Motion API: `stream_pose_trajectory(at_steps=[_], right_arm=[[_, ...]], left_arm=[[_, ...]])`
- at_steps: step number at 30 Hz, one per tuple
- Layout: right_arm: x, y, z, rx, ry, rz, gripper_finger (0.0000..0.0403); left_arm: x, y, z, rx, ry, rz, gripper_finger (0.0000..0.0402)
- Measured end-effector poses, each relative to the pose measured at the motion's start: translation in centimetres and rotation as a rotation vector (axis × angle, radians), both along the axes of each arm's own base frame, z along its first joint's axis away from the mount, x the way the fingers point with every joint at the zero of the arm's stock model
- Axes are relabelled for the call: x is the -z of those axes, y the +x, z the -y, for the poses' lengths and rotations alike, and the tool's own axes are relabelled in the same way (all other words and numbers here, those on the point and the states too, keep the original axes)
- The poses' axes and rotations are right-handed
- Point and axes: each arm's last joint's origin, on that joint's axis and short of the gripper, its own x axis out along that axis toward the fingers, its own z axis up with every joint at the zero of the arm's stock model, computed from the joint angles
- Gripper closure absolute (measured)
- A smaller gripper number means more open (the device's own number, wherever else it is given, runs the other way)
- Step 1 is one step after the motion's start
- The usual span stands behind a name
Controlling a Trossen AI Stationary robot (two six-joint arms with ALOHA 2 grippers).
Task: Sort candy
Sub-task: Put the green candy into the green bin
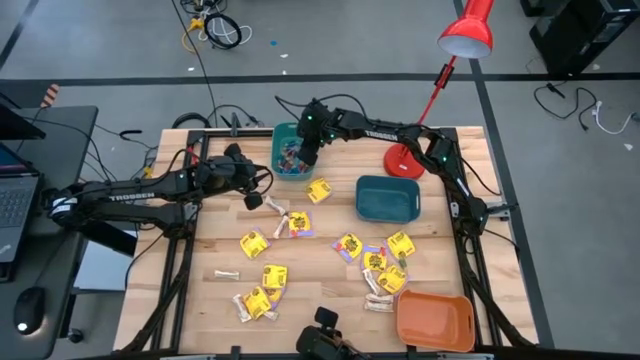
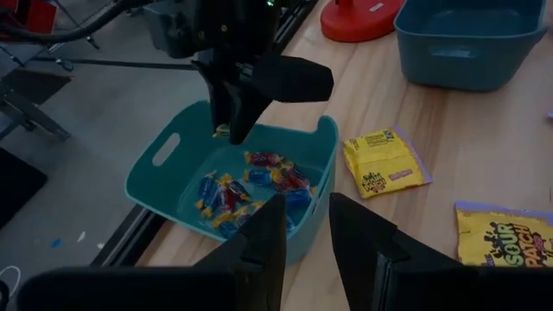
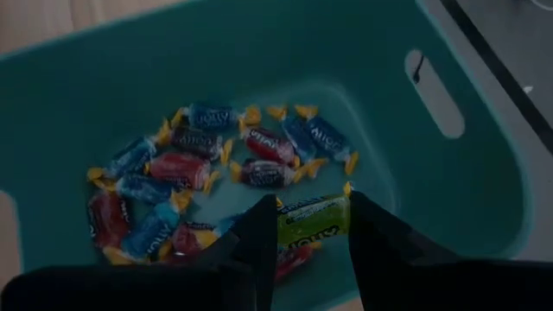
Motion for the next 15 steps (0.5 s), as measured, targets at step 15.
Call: stream_pose_trajectory(at_steps=[15], right_arm=[[-0.37,0.39,0.13,-0.030,-0.028,0.052,0.0239]], left_arm=[[0.00,0.00,0.00,-0.001,-0.002,0.001,0.0308]])
